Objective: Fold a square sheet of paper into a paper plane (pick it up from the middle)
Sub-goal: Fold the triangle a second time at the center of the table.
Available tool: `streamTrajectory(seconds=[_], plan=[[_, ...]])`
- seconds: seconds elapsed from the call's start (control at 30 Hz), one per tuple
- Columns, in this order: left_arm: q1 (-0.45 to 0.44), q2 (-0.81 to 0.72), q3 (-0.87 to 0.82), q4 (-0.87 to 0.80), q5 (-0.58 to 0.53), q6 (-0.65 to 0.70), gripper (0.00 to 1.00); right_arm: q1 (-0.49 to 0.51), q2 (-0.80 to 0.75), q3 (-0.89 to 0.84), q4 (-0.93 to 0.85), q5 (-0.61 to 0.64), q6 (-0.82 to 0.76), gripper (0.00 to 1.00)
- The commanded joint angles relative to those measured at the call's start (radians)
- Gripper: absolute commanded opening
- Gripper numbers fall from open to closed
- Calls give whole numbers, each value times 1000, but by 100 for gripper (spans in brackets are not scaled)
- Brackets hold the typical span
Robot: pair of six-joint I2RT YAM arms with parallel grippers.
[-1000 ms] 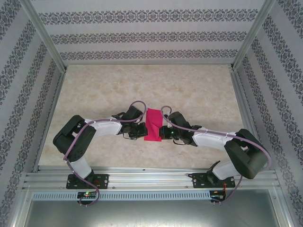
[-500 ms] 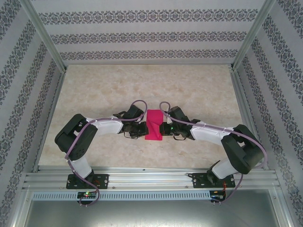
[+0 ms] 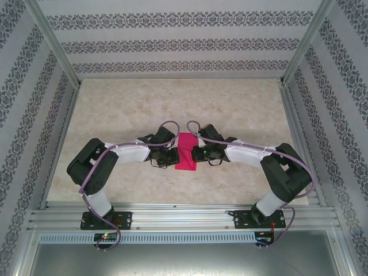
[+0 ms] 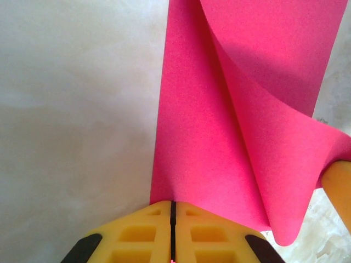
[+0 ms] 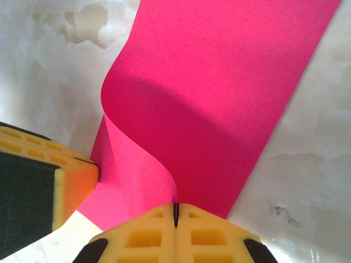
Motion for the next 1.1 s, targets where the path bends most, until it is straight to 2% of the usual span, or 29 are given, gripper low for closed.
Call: streamTrajectory(seconds=[0.0,0.6,1.07], plan=[[-13,31,13,-80,-50,28,10,-13,27,40,-57,23,-53,0],[-13,44,28,-103,-65,39,9,-39,100,102,-75,27,-80,0],[-13,59,31,-97,-57,39,9,-41,85,81,-91,38,-49,0]])
